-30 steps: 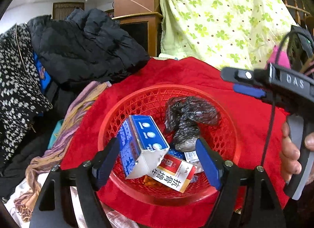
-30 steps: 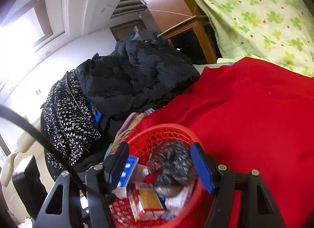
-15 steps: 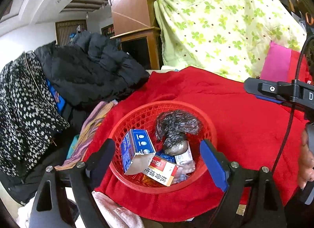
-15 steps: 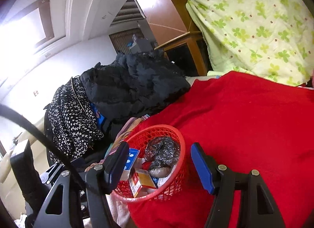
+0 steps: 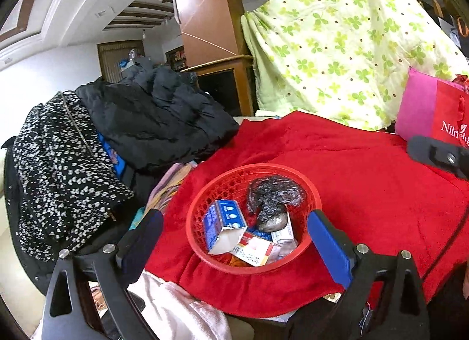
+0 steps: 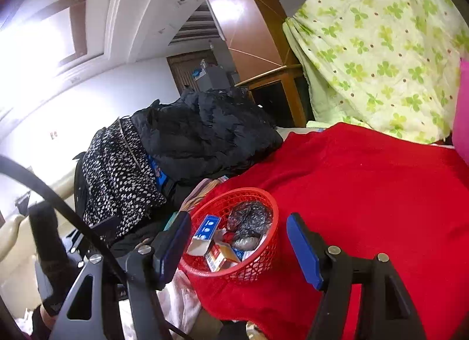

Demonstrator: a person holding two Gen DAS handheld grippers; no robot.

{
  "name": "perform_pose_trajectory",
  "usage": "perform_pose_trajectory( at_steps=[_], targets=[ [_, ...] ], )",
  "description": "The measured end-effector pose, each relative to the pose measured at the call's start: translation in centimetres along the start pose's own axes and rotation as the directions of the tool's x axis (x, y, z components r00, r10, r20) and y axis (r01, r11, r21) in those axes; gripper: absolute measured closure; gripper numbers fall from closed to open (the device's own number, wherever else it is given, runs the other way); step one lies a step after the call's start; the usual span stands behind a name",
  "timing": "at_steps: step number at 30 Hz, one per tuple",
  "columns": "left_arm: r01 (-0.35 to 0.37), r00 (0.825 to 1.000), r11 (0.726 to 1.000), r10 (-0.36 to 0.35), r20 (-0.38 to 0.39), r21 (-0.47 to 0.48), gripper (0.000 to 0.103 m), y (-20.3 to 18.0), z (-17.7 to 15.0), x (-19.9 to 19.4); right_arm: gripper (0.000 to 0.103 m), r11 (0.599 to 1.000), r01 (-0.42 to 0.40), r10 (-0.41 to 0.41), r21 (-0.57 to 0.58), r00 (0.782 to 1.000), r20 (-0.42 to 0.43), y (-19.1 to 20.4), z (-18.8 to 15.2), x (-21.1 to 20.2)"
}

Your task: Collect trash

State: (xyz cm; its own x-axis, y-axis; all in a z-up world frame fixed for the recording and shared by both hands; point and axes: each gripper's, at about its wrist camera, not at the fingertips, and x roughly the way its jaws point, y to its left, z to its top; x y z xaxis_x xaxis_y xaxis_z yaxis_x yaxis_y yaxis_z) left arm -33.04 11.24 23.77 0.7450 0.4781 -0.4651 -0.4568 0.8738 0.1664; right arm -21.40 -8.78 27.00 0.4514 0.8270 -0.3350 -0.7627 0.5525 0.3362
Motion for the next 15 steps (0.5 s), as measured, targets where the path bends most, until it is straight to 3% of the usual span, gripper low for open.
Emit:
perform_pose_trajectory(
  at_steps=[8, 15],
  targets=[
    [-0.049, 0.999, 0.999, 0.049, 0.006, 0.003, 0.005, 0.4, 0.1, -2.1, 0.03, 0.994, 0.04, -0.037, -0.103, 0.999, 0.031, 3.1, -1.1, -2.9],
    [-0.081, 0.997, 0.997, 0.081, -0.015, -0.014, 0.004, 0.6, 0.1, -3.2, 0.029, 0.992, 0.031, -0.027, -0.124, 0.999, 0.028, 4.5, -2.1, -4.4]
  ],
)
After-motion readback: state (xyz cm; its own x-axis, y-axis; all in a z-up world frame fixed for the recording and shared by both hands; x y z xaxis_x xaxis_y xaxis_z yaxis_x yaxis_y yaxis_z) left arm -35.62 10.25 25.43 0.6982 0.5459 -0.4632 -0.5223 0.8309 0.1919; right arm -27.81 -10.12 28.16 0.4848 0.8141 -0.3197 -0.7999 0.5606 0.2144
